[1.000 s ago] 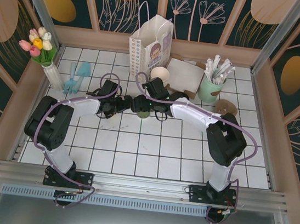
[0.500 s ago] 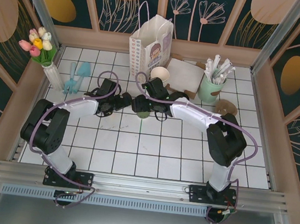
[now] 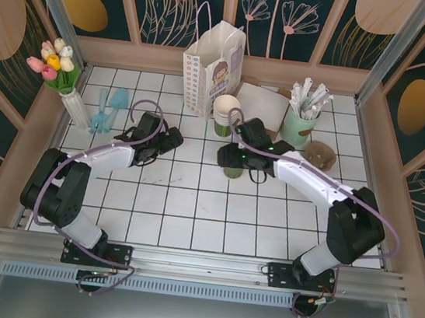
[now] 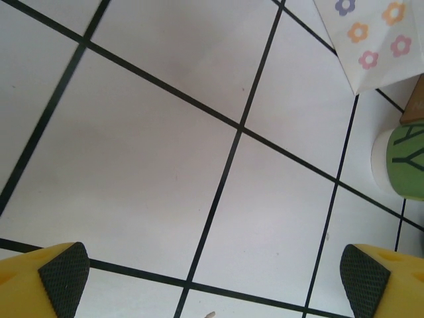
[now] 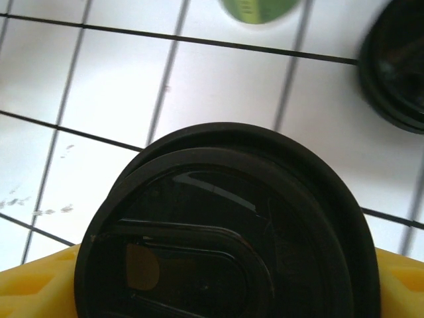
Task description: Pack the takeout coffee
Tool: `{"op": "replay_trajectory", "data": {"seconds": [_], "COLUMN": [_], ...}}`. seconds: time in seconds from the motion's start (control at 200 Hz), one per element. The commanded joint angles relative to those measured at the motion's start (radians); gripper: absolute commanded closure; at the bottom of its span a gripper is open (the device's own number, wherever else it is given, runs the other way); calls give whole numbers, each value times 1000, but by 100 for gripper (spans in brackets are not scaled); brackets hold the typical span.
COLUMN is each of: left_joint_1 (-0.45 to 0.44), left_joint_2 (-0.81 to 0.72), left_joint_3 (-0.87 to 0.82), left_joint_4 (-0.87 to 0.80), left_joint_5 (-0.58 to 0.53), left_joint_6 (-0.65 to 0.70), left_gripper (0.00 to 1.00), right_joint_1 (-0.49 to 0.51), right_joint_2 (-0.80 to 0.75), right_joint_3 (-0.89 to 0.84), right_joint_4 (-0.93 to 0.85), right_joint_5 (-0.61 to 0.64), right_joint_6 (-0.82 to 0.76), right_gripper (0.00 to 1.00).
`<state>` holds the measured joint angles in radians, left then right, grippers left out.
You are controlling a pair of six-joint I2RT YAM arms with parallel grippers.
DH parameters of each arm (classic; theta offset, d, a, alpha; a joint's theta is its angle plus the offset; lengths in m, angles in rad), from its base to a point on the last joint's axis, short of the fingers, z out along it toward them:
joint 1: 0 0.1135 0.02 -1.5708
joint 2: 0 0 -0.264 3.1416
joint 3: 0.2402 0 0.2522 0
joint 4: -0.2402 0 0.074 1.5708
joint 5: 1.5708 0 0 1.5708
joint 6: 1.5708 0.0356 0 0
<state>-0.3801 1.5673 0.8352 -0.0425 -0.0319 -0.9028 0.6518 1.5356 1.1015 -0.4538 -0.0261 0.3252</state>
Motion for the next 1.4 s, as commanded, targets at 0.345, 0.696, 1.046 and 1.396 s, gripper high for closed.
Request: {"op": "replay_trajectory", "data": {"seconds": [0.345,0.696,1.046,1.396], "left_joint_1": [-5,-6,-5,-6], "left_joint_2": [-138,-208,-209,-191], "left_joint_3": [-64,-110,-117,-109], "left_joint_4": [73,82,105,112], "left_joint_5": [-145,-171,-153,-133], "left_joint_6": [-27,-40,-46,-47], "left_gripper": [1,1,1,1], "right_joint_1": [-368,-521,-535,-538], "right_joint_2": [-139,20,166,280], "right_joint_3": [-105,4,95,223], "right_joint_4": [19,160,263,259], "right_joint_5": [36,89,45,46], "right_joint_6": [47,30,3,-6], "right_gripper": [26,26,26,26]}}
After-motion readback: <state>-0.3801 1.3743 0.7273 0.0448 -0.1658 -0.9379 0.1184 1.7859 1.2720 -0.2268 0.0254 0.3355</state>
